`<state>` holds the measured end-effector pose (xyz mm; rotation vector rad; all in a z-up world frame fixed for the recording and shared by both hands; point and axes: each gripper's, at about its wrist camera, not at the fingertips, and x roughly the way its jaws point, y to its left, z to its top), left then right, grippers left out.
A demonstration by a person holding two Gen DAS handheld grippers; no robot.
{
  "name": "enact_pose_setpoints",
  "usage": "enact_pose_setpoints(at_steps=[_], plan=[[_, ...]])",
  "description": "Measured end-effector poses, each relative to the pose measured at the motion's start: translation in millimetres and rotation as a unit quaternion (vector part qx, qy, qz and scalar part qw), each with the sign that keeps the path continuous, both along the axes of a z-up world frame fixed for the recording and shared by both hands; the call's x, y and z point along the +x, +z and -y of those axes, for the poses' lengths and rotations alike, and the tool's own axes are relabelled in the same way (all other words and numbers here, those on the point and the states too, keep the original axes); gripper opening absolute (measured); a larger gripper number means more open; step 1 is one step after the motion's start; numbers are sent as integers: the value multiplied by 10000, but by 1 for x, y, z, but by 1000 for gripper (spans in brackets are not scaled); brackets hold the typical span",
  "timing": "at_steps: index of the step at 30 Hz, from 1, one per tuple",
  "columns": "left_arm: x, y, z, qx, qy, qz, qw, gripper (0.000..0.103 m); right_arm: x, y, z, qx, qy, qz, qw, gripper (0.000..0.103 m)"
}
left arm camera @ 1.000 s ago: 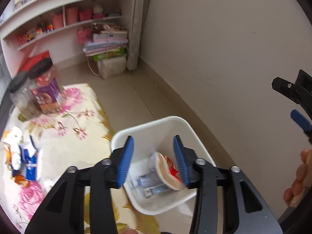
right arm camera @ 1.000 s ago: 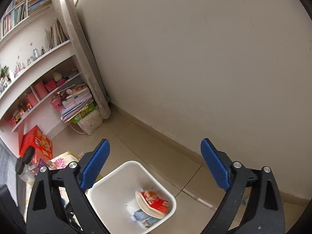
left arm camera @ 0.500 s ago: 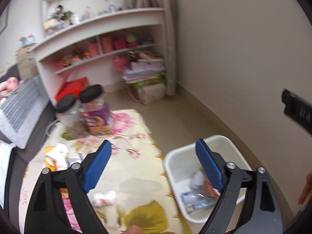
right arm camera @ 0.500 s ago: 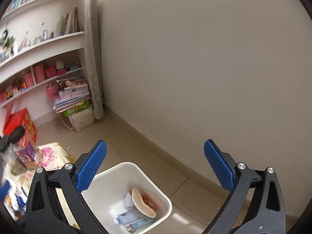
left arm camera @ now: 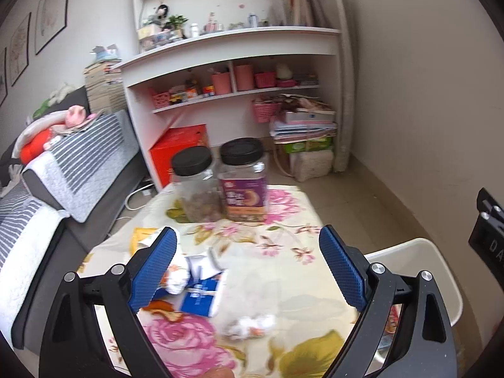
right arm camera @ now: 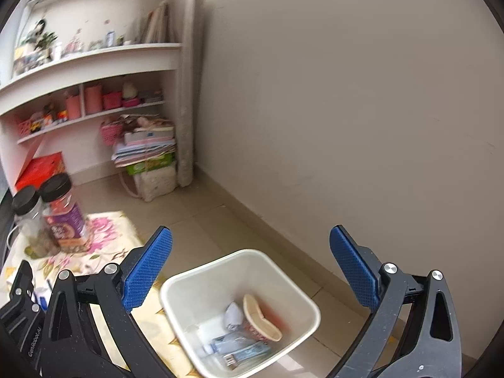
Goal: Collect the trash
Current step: 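Move both tools back over the table toward the remaining trash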
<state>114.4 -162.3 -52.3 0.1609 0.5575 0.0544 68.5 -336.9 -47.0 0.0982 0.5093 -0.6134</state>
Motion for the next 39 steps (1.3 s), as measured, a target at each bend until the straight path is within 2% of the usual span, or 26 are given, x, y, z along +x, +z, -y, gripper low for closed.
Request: enact_pose_setpoints(at_steps=[5, 12, 18, 21, 25, 27, 29, 31, 33, 35, 37, 39], plan=[[2, -3, -34, -56, 269, -51, 9996, 89, 11, -7, -39, -148, 300, -130, 9994, 96], [10, -11, -80, -60, 589, -275, 9979, 89, 30, -20, -83, 16, 795, -438, 9959, 96], [20, -11, -128, -90, 985, -529, 9937, 89, 54, -45, -121, 253, 1247, -984, 9870, 96], [24, -15, -154, -108, 1139, -728, 9908, 89, 66, -67, -137, 459, 1490, -1379, 9781, 96], [36, -25, -189, -163, 1356, -1134, 9841, 89, 81, -104, -151, 1166, 1706, -1996, 9579, 96], [44, -31, -209, -377, 1497, -1398, 9781, 89, 88, -123, -154, 1661, 1714, -2275, 9441, 96], [50, -36, -224, -659, 1504, -1661, 9723, 89, 94, -145, -156, 2257, 1672, -2554, 9251, 96], [55, -42, -235, -961, 1538, -1899, 9649, 89, 98, -160, -156, 2649, 1591, -2690, 9122, 96], [59, -47, -242, -1144, 1583, -2026, 9596, 89, 102, -171, -157, 2916, 1483, -2742, 9043, 95], [61, -48, -245, -1269, 1530, -2067, 9580, 89, 106, -178, -159, 3054, 1389, -2720, 9019, 89], [64, -48, -241, -1309, 1413, -2039, 9599, 89, 113, -181, -161, 3095, 1380, -2708, 9010, 82], [69, -48, -233, -1334, 1247, -2028, 9620, 89, 119, -186, -168, 3057, 1447, -2787, 8988, 69]])
